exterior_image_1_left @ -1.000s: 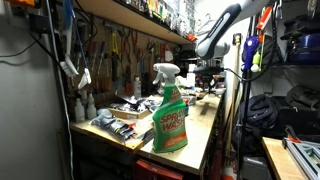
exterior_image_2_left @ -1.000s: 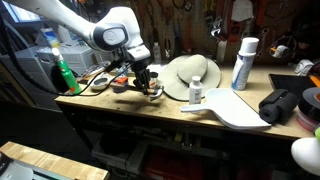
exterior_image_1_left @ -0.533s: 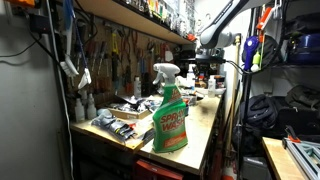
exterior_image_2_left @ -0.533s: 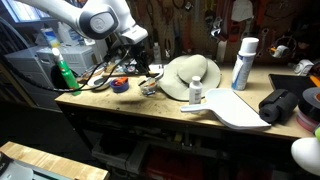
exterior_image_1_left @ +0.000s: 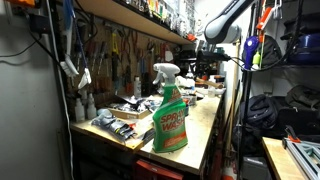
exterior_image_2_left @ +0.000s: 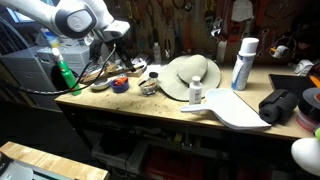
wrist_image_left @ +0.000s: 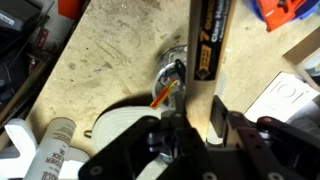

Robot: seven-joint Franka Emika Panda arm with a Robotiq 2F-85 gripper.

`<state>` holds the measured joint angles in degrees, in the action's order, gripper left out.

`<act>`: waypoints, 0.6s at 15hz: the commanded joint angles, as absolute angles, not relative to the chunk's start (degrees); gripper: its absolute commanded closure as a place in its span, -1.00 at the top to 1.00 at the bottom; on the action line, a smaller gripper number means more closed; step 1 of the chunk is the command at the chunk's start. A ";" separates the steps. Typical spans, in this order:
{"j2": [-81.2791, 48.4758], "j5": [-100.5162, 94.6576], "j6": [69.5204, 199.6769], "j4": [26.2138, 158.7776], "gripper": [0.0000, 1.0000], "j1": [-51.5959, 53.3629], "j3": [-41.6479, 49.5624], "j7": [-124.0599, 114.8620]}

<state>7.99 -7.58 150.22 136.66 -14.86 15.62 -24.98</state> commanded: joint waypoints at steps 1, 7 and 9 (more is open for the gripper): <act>13.62 -8.30 155.55 143.26 -0.85 -14.76 13.22 -17.37; 12.34 -6.04 158.79 143.85 -0.41 -14.53 10.14 -13.57; 12.34 -5.32 158.78 144.09 -0.41 -14.14 9.64 -13.61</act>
